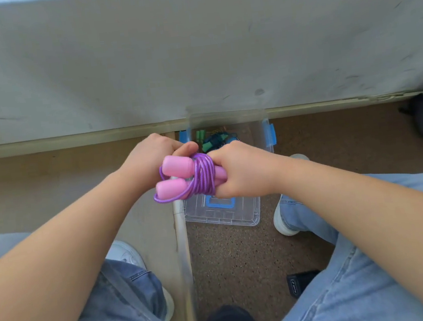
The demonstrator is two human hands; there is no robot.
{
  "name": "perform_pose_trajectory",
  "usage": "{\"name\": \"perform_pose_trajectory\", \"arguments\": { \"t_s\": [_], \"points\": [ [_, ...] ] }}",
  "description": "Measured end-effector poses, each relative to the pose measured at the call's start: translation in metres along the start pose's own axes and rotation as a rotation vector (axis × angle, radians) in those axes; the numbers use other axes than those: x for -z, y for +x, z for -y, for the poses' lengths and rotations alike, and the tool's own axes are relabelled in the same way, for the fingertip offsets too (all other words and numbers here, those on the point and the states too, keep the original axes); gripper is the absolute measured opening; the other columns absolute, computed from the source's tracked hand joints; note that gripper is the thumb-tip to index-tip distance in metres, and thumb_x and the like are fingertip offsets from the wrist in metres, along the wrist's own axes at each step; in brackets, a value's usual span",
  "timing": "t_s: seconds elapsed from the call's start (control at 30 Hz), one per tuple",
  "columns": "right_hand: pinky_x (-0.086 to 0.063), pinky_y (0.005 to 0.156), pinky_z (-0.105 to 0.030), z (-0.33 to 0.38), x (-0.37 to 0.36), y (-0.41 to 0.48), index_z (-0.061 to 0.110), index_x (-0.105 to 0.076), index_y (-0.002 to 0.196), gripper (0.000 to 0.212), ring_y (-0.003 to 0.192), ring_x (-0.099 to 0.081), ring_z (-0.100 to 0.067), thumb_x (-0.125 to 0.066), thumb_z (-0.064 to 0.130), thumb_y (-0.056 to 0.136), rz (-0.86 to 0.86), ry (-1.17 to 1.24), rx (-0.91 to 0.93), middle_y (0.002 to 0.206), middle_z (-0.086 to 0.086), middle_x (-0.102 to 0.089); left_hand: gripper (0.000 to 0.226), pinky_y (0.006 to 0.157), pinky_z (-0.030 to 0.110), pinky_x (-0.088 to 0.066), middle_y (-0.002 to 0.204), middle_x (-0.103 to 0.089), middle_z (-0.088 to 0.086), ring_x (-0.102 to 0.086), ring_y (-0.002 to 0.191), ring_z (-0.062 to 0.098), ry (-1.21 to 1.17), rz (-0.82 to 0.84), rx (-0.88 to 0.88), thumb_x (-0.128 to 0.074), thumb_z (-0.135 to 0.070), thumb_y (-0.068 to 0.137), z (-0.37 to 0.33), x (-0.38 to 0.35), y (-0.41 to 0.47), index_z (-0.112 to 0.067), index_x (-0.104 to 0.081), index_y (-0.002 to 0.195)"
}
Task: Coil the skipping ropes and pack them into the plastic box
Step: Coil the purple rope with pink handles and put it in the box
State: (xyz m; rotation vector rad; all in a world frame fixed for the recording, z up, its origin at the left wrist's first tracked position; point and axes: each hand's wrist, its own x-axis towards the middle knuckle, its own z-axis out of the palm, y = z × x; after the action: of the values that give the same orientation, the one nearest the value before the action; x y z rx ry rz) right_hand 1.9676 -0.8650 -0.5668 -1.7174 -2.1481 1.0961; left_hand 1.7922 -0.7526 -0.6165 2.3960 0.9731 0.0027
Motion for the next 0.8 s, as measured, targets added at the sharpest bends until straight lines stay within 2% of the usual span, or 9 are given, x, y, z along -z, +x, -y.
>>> {"name": "perform_pose_trajectory", "arguments": {
  "t_s": [0.07,0.1,0.17,0.23,0.37,0.47,0.53,0.6,0.8],
  "points": [
    [-0.042,0.062,-0.021,-0.001,0.004,-0.001,0.021,-0.064,0.086,0.012,0.063,-0.055,-0.007,-0.074,0.024,0.082,-0.082,0.066,-0.042,0.073,0.008,-0.064,0.034,0.05,0.019,-0.041,0.059,-0.053,-0.002,-0.057,0.064,0.025,-0.173,0.064,0.13,-0.051,-0.041,0.097,0.012,-0.012,0.0,-0.03,-0.046,0.065],
    [-0.046,0.068,-0.024,-0.004,0.005,0.001,0.022,-0.067,0.099,0.02,0.073,-0.061,-0.008,-0.075,0.025,0.08,-0.131,0.097,-0.073,0.084,0.008,-0.069,0.027,0.047,0.009,-0.034,0.059,-0.051,-0.007,-0.063,0.074,0.028,-0.205,0.071,0.162,-0.056,-0.04,0.093,0.02,-0.02,0.002,-0.028,-0.046,0.07],
    [-0.052,0.082,-0.028,-0.006,0.004,0.004,0.026,-0.06,0.13,0.057,0.093,-0.067,-0.011,-0.077,0.024,0.076,-0.25,0.212,-0.13,0.11,0.005,-0.072,0.029,0.048,0.009,-0.031,0.062,-0.045,-0.013,-0.062,0.074,0.028,-0.237,0.042,0.2,-0.051,-0.043,0.09,0.012,-0.02,0.001,-0.021,-0.045,0.073],
    [-0.055,0.071,-0.028,-0.007,0.002,0.008,0.031,-0.057,0.134,0.065,0.08,-0.069,-0.011,-0.077,0.017,0.074,-0.384,0.491,-0.175,0.103,0.006,-0.073,0.029,0.053,0.025,-0.035,0.061,-0.048,-0.01,-0.05,0.056,0.008,-0.275,-0.029,0.092,-0.037,-0.032,0.097,-0.008,-0.018,0.0,-0.026,-0.04,0.069],
    [-0.045,0.048,-0.021,-0.017,0.007,0.012,0.03,-0.059,0.113,0.048,0.054,-0.062,-0.009,-0.072,0.009,0.072,-0.512,0.575,-0.36,0.082,0.002,-0.07,0.024,0.059,0.027,-0.042,0.069,-0.06,-0.003,-0.057,0.062,0.008,-0.262,0.017,-0.014,-0.035,-0.028,0.104,-0.034,-0.016,-0.008,-0.025,-0.052,0.088],
    [-0.04,0.049,-0.025,-0.024,0.01,0.01,0.027,-0.055,0.106,0.036,0.058,-0.057,-0.008,-0.069,0.014,0.076,-0.509,0.392,-0.491,0.08,0.003,-0.065,0.017,0.06,0.031,-0.049,0.074,-0.06,-0.006,-0.062,0.067,0.019,-0.26,0.216,0.015,-0.042,-0.029,0.103,-0.041,-0.022,-0.014,-0.02,-0.056,0.107],
    [-0.04,0.058,-0.032,-0.031,0.011,0.008,0.022,-0.05,0.107,0.029,0.07,-0.057,-0.018,-0.066,0.019,0.082,-0.476,0.208,-0.537,0.085,0.0,-0.061,0.017,0.054,0.029,-0.05,0.077,-0.064,-0.006,-0.061,0.059,0.014,-0.291,0.316,0.025,-0.041,-0.028,0.103,-0.041,-0.021,-0.015,-0.024,-0.055,0.112],
    [-0.037,0.06,-0.034,-0.039,0.013,0.005,0.017,-0.043,0.107,0.028,0.072,-0.051,-0.027,-0.063,0.019,0.088,-0.403,0.045,-0.616,0.086,-0.004,-0.054,0.023,0.061,0.027,-0.046,0.078,-0.066,-0.007,-0.059,0.06,0.005,-0.175,0.364,-0.019,-0.037,-0.032,0.105,-0.038,-0.022,-0.015,-0.022,-0.058,0.109],
    [-0.042,0.066,-0.04,-0.033,-0.01,0.007,0.014,-0.036,0.119,0.038,0.081,-0.051,-0.033,-0.062,0.015,0.091,-0.069,-0.322,-0.661,0.092,-0.011,-0.051,0.032,0.053,0.032,-0.04,0.057,-0.051,-0.005,-0.047,0.053,0.019,0.221,-0.026,-0.269,-0.048,-0.041,0.099,-0.032,-0.008,-0.012,-0.022,-0.056,0.075]
  ]
}}
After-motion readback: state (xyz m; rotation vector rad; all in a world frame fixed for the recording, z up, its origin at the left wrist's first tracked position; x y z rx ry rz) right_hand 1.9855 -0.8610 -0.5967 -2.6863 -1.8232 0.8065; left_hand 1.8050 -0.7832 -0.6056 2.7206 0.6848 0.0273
